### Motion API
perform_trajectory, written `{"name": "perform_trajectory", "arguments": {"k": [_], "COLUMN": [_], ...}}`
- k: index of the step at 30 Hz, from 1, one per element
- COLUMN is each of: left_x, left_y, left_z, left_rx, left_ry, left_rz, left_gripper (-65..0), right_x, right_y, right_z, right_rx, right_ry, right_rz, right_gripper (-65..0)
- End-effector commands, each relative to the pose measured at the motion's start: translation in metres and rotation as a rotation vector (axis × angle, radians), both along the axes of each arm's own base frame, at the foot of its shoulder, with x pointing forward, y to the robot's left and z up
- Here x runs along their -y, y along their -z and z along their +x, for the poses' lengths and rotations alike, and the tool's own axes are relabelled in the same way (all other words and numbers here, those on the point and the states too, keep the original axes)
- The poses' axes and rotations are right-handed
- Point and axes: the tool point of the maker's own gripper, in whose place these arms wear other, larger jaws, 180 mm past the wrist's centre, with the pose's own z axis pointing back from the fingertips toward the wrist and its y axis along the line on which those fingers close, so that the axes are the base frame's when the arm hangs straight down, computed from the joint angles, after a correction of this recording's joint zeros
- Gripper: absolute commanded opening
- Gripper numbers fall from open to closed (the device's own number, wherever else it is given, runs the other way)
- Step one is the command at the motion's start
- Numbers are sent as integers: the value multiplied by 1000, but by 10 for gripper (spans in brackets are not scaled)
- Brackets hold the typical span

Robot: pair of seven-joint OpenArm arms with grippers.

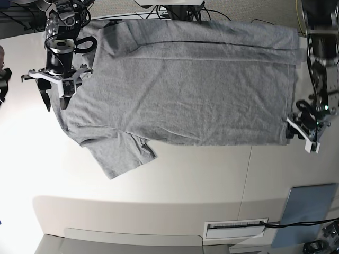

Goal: Fold the T-shirt properly
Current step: 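Move the right gripper to the sleeve side and the left to the hem corner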

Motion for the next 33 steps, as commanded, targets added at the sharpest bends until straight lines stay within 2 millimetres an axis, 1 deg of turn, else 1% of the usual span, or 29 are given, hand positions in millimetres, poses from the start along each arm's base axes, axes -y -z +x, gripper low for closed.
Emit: {"name": "perform_trajectory", "arguments": {"k": [1,3,6,11,15,17,19,21,22,24,26,27,30,31,33], "left_x": [-6,-6,-7,5,21,23,25,26,25,24,25,25,25,26,28], "left_y": [-18,-16,-6,11,18,19,18,16,16,16,16,16,19,20,23], "left_z": [16,25,30,24,16,16,17,18,18,18,18,18,15,13,9], "left_rx": [51,40,-11,-89,-130,-130,-121,-115,-113,-110,-112,-113,-137,-148,-170], "left_ry": [0,-14,-31,19,85,89,85,82,78,78,79,79,83,87,106], "left_rz": [-7,-52,-98,-162,-182,-188,-206,-216,-215,-214,-214,-214,-213,-212,-209], "left_gripper": [-350,-350,-350,-350,-352,-361,-403,-472,-521,-644,-650,-650,-650,-650,-650], "right_x": [1,1,1,1,-2,-2,-2,-2,-2,-3,-3,-4,-20,-23,-21], "right_y": [-12,-11,-11,-12,-17,-18,-19,-21,-21,-23,-25,-23,-1,2,2], "right_z": [3,2,2,3,5,6,7,8,9,11,15,18,31,37,50], "right_rx": [40,37,36,39,66,74,78,83,87,94,101,82,-59,-69,-53], "right_ry": [-6,-3,-2,-3,-21,-24,-25,-26,-27,-27,-27,-40,-125,-143,-131], "right_rz": [-17,-17,-17,-18,-21,-21,-21,-22,-24,-25,-21,-19,42,62,90], "right_gripper": [-400,-400,-400,-400,-400,-400,-400,-400,-400,-400,-400,-400,-400,-400,-400]}}
